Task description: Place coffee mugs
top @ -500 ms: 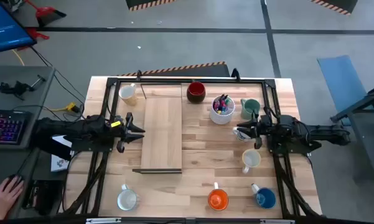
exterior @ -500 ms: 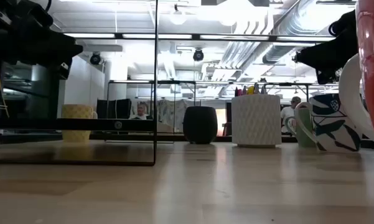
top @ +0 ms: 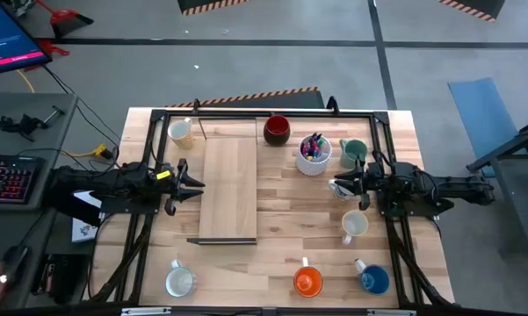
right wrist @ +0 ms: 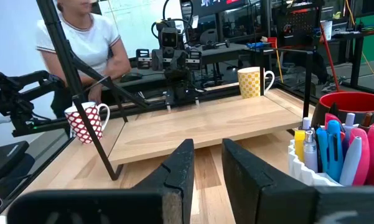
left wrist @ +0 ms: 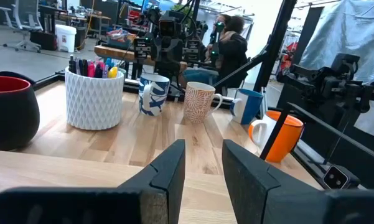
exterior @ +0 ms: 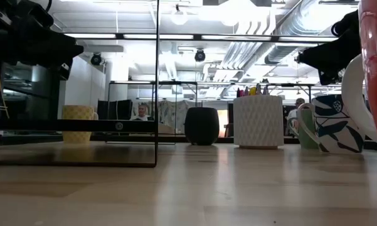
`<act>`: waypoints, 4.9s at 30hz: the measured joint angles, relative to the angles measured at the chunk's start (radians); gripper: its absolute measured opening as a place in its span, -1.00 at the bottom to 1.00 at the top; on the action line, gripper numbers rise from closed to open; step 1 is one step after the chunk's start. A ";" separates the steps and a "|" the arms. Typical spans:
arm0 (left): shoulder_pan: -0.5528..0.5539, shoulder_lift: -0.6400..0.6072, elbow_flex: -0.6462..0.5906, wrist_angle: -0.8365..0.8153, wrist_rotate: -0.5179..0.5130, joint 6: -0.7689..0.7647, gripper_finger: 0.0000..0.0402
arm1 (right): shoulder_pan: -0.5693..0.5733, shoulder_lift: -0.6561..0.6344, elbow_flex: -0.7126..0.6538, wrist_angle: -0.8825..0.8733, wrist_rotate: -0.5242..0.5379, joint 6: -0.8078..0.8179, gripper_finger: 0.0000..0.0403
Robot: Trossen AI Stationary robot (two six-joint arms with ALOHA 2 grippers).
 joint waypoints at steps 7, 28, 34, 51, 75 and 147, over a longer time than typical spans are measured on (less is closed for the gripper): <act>0.000 0.000 0.000 0.000 0.000 0.000 -0.52 | 0.000 0.000 0.000 0.000 0.000 0.000 -0.67; 0.000 0.000 0.000 0.000 0.000 0.000 -0.52 | 0.000 0.000 0.000 0.000 0.000 0.000 -0.67; 0.000 0.000 0.000 0.000 0.000 0.000 -0.52 | 0.000 0.000 0.000 0.000 0.000 0.000 -0.67; 0.000 0.000 0.000 0.000 0.000 0.000 -0.52 | 0.000 0.000 0.000 0.000 0.000 0.000 -0.67; 0.000 0.000 0.000 0.000 0.000 0.000 -0.52 | 0.000 0.000 0.000 0.000 0.000 0.000 -0.67; 0.000 0.000 0.000 0.043 0.000 -0.105 -0.52 | 0.000 0.000 0.000 0.001 0.000 0.154 -0.67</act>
